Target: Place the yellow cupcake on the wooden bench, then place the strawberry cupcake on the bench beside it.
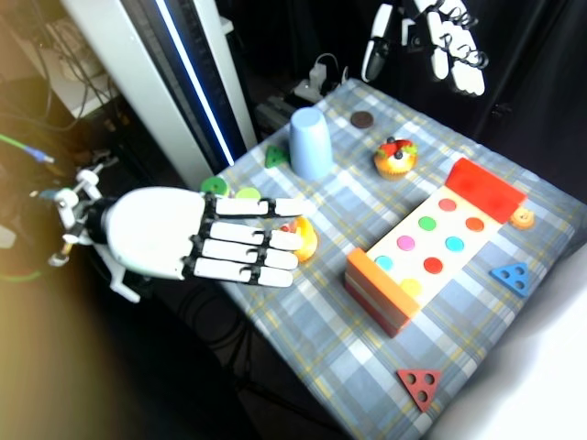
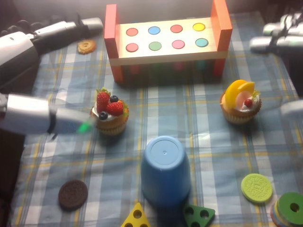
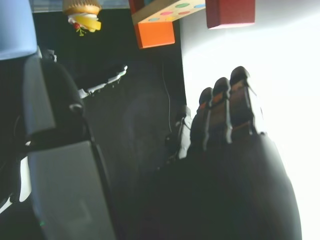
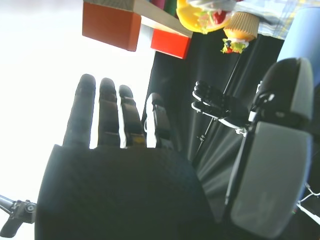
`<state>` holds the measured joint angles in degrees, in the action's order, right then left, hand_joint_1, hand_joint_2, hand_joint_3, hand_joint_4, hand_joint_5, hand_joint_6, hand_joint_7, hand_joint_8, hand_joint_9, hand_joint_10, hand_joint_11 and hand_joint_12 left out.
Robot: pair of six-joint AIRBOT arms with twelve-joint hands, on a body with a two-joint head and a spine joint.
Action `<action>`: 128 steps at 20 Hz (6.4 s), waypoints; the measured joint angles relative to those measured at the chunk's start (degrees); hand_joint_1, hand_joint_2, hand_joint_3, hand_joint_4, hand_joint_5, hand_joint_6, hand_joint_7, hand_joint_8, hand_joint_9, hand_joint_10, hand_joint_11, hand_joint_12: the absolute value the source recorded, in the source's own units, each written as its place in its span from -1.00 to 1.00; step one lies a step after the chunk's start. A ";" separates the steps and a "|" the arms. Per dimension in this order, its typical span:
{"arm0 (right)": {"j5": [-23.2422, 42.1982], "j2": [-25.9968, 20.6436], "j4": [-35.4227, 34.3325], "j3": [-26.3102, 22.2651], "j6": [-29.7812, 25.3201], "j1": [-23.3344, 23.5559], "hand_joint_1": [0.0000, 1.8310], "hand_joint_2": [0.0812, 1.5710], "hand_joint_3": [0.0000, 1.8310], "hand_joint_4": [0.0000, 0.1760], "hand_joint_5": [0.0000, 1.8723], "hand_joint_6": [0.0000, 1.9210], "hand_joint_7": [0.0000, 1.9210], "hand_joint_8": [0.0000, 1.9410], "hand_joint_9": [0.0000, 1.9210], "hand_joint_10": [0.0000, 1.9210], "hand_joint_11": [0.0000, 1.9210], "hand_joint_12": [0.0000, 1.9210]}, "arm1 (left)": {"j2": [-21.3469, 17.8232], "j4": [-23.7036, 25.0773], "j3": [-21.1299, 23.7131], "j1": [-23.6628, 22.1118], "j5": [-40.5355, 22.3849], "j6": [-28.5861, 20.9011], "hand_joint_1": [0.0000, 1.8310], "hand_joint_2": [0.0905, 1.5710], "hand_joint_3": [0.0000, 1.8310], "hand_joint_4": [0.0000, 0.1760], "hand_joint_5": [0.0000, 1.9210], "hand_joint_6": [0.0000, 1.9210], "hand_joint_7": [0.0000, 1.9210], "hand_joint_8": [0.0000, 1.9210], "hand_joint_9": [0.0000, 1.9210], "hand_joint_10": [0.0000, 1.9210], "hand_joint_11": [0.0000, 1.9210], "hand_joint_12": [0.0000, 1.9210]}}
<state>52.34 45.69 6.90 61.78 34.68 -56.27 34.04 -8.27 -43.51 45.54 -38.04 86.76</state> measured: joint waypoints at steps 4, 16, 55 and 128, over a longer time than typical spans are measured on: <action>-0.11 0.26 -0.20 0.00 0.00 0.00 -0.64 0.48 -1.00 1.00 -0.66 -1.00 -0.73 -1.00 -0.69 -0.99 -1.00 -0.06 | 0.00 -1.29 0.13 -0.02 0.33 2.99 -0.31 0.12 -1.00 1.00 -0.82 -1.00 -0.78 -1.00 -0.84 -1.00 -1.00 -0.82; 3.61 -1.07 1.77 -1.57 -0.28 0.00 -0.62 0.50 -1.00 0.69 -0.60 -1.00 -0.64 -0.99 -0.67 -0.99 -0.96 -0.24 | 9.51 -23.71 -4.83 -2.47 10.12 36.59 -0.30 0.06 -1.00 1.00 -0.77 -1.00 -0.65 -1.00 -0.62 -0.99 -0.89 -0.91; 4.20 -0.74 -0.24 -1.11 -0.46 -0.83 -0.52 0.52 -1.00 0.51 -0.52 -1.00 -0.53 -1.00 -0.58 -1.00 -0.96 -0.10 | 20.04 -16.26 -19.96 -26.16 13.68 25.88 0.35 0.33 -1.00 -0.83 0.09 -0.15 0.16 -0.13 0.03 -0.98 -0.86 -0.19; -16.68 12.50 9.42 10.23 -4.07 9.49 0.10 0.06 -1.00 -0.11 -0.42 -1.00 -0.26 -1.00 -0.42 -0.02 -0.53 0.52 | 9.38 -4.92 -7.13 -4.87 -9.07 -1.97 -0.01 -0.13 -1.00 1.00 -1.00 -1.00 -1.00 -1.00 -1.00 -1.00 -0.91 -0.94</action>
<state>35.66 58.19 16.32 72.01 30.61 -46.78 43.42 -13.19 -50.63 40.66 -47.11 84.79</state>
